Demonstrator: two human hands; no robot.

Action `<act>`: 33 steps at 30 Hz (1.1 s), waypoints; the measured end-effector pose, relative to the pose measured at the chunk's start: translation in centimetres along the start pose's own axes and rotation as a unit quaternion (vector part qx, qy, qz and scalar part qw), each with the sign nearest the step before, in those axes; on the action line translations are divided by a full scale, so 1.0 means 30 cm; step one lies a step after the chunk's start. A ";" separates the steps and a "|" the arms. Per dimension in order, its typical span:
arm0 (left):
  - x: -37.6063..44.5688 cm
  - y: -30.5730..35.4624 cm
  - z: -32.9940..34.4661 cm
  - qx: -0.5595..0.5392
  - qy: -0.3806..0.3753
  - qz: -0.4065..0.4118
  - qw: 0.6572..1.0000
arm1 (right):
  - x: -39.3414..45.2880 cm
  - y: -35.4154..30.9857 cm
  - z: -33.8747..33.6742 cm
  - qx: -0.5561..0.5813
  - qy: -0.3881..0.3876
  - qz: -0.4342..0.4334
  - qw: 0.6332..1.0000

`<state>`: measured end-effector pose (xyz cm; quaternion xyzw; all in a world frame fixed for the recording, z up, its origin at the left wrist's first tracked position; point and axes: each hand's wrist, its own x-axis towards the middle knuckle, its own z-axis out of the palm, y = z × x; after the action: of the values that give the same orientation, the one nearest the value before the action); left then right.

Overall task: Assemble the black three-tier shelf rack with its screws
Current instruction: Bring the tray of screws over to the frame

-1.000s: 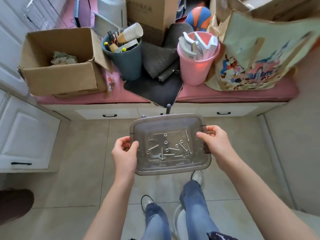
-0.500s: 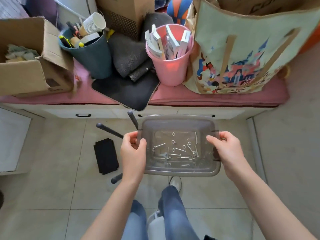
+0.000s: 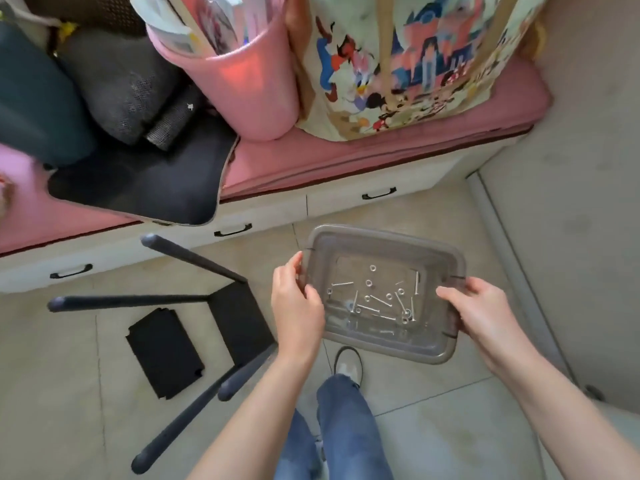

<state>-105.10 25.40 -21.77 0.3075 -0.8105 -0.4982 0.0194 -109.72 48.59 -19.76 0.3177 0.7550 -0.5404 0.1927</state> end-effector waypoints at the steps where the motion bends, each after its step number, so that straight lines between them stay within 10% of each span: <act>1: 0.006 -0.049 0.052 0.008 -0.007 0.001 1.000 | 0.038 0.057 0.012 -0.001 0.014 0.001 1.000; 12: 0.246 -0.590 0.527 0.021 -0.071 0.002 0.997 | 0.560 0.651 0.226 0.017 0.090 0.015 0.996; 22: 0.466 -1.170 0.659 -0.044 -0.070 -0.063 0.995 | 0.942 1.021 0.537 0.005 0.021 0.008 1.000; 33: 0.508 -1.459 0.741 0.000 0.008 0.056 0.998 | 1.113 1.215 0.743 0.006 -0.057 0.000 0.998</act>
<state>-104.00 21.41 -73.01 0.2654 -0.8263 -0.4938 0.0540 -109.99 44.54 -73.83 0.2875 0.7396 -0.5622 0.2329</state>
